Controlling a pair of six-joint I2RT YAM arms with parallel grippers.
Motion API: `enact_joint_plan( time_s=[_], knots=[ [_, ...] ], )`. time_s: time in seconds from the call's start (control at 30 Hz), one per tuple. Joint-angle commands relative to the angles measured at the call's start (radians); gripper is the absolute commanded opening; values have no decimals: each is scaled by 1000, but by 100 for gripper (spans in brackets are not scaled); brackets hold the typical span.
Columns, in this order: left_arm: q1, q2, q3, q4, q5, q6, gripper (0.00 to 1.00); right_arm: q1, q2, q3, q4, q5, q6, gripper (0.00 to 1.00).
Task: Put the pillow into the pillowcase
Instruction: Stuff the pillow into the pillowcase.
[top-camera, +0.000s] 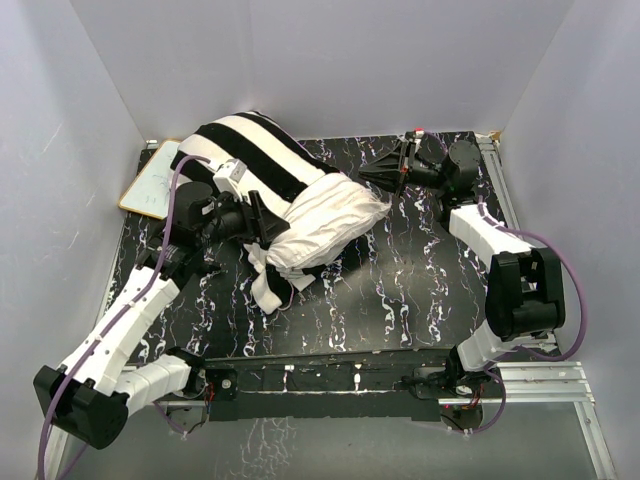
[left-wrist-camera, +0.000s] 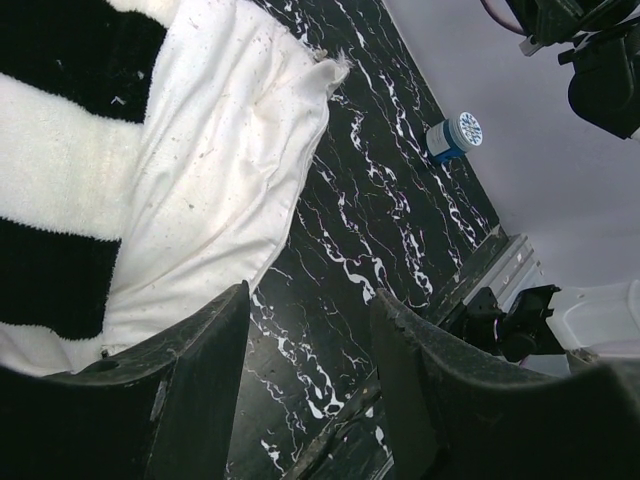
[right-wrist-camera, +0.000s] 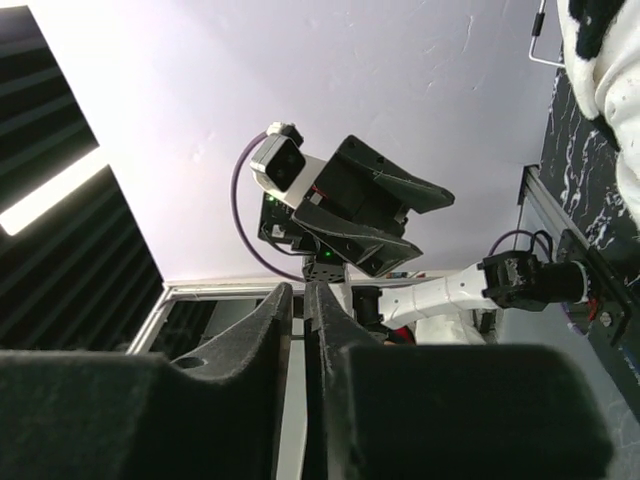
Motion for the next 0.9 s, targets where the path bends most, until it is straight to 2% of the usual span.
enact_joint_plan(
  time_s=[0.0, 0.07, 0.1, 0.13, 0.17, 0.23, 0.3, 0.33, 0.4, 0.43, 0.5, 0.57, 0.6, 0.63, 0.7, 0.87],
  knots=[
    [2, -56, -3, -49, -19, -10, 50, 2, -36, 48, 95, 11, -126, 19],
    [3, -78, -1, -91, -47, -7, 51, 13, 2, 169, -43, -84, -427, 31],
    [3, -96, -4, -122, -70, -3, 51, 23, 12, 227, -177, -113, -638, 38],
    [2, -109, -10, -159, -96, 2, 51, 27, 11, 274, -341, -111, -860, 45],
    [3, -123, -22, -198, -127, 5, 51, 32, 2, 308, -493, -87, -1156, 54],
    [2, -164, -65, -260, -179, 5, 51, 51, -41, 334, -708, 16, -1577, 73],
    [3, -214, -125, -298, -219, -17, 51, 81, -108, 291, -790, 111, -1919, 92],
    [4, -238, -157, -308, -235, -27, 52, 86, -147, 235, -760, 97, -2037, 98],
    [2, -279, -217, -324, -275, -53, 53, 85, -200, 142, -695, 18, -2188, 99],
    [2, -295, -241, -330, -291, -60, 54, 84, -190, 158, -792, -49, -2296, 99],
    [3, -315, -286, -344, -326, -81, 56, 121, -147, 262, -1115, -141, -2651, 99],
    [2, -328, -342, -314, -312, -112, 59, 237, -117, 320, -1435, -17, -3068, 99],
    [3, -334, -381, -276, -288, -133, 60, 311, -115, 307, -1506, 65, -3231, 99],
    [3, -334, -422, -217, -256, -147, 63, 369, -138, 266, -1474, 145, -3293, 99],
    [2, -312, -486, -122, -232, -177, 68, 461, -180, 153, -1317, 252, -3291, 99],
    [2, -175, -588, 124, -186, -201, 70, 569, -115, 113, -1187, 410, -3301, 99]
  ],
)
